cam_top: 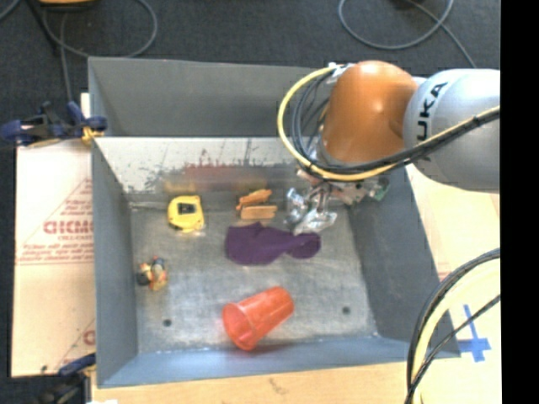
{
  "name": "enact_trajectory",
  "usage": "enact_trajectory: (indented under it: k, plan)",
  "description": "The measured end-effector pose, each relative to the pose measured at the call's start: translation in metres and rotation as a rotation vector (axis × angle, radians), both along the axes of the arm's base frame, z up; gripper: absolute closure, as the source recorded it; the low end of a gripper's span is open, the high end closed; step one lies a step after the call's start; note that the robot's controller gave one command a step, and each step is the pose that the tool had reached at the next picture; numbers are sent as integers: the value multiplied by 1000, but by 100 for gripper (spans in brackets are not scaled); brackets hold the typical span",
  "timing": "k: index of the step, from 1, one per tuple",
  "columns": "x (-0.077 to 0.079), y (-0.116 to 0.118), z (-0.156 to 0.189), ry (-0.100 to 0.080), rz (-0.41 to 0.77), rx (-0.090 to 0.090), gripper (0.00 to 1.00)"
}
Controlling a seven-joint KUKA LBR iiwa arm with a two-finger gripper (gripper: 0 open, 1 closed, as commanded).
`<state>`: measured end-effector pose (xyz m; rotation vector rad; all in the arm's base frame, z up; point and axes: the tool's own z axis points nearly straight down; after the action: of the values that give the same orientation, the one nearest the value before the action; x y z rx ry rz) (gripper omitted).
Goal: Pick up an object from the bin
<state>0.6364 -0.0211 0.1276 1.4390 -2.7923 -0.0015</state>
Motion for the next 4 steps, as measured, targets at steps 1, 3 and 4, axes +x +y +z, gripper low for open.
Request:
enact_trajectory:
  k: [1,3,4]
  plan:
    - [-6,-22,14,-6,603,-1,0]
    - [23,46,-47,-18,912,-12,100]
    - [23,46,-47,-18,911,-11,100]
